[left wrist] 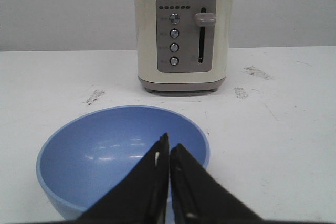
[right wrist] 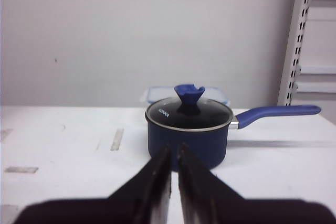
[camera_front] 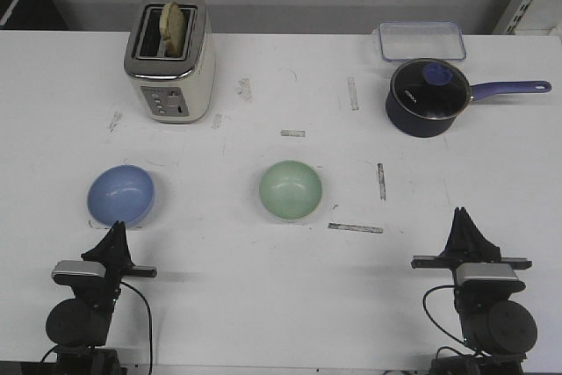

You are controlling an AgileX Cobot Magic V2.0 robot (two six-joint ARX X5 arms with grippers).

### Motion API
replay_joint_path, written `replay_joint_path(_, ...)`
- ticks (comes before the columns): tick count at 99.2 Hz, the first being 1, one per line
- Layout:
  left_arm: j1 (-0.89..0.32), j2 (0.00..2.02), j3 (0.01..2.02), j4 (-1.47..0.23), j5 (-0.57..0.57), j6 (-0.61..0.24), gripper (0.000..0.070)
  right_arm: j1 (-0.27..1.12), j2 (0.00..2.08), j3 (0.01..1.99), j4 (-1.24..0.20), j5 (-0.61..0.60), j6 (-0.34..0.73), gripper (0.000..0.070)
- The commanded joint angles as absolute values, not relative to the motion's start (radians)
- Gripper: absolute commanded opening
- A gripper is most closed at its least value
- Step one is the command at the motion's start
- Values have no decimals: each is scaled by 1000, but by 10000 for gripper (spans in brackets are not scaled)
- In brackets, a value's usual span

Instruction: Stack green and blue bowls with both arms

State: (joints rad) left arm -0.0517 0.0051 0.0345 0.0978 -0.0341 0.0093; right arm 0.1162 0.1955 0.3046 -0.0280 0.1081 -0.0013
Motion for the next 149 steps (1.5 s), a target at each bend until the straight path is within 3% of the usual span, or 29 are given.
replay_joint_path(1, -52, 3, 12, 112, -37, 11, 2, 112, 191, 302, -43, 107, -8, 13)
replay_joint_path(149, -52, 5, 13, 160, -38, -1, 1, 60, 191, 300, -53, 105, -8, 13)
